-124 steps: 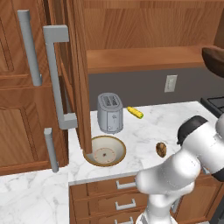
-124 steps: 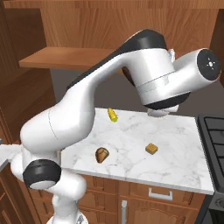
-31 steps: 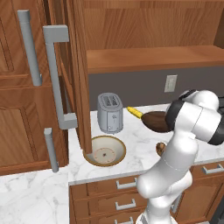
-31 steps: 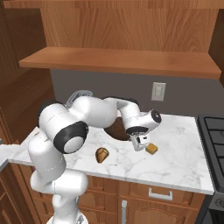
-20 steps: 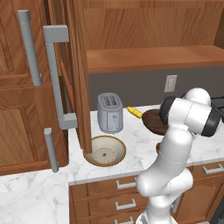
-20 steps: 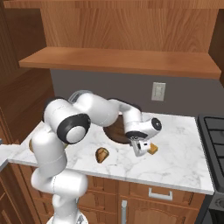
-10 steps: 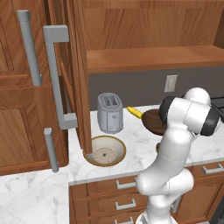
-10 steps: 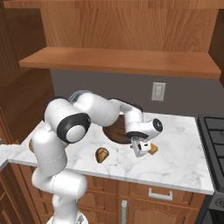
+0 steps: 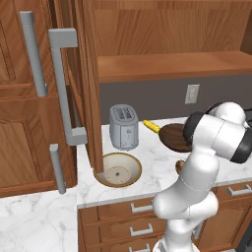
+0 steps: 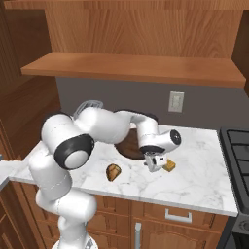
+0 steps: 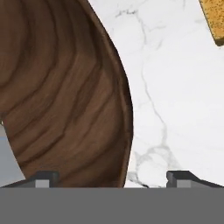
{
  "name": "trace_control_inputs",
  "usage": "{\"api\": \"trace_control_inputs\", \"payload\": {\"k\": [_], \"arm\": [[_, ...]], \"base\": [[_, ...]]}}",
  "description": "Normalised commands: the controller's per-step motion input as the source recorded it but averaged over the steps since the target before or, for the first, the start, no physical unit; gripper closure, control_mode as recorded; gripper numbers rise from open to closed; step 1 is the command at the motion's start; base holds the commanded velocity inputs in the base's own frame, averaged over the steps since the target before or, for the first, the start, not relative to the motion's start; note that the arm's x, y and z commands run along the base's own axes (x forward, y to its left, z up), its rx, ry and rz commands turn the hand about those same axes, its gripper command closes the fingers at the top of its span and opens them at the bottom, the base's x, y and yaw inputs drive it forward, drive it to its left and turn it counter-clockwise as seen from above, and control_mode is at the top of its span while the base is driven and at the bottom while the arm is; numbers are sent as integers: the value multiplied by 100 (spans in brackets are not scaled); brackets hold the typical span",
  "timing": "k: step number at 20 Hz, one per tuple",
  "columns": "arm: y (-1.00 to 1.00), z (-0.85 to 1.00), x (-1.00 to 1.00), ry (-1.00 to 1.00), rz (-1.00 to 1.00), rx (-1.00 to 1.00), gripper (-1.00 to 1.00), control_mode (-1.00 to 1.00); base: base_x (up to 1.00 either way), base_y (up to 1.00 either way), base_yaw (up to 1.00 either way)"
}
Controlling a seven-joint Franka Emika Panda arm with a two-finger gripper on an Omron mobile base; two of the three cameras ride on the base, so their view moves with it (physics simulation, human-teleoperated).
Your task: Pick both bowls and place them on the counter. Then place the bread in one bowl and place the cake in the other bowl.
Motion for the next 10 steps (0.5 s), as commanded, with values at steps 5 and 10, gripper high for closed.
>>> {"api": "trace_control_inputs", "payload": {"k": [5, 10], "arm": [[24, 27, -51, -2, 7, -7, -100, -100], [39, 25, -48, 0, 14, -24, -100, -100]], "base": [[0, 0, 0], [0, 0, 0]]}}
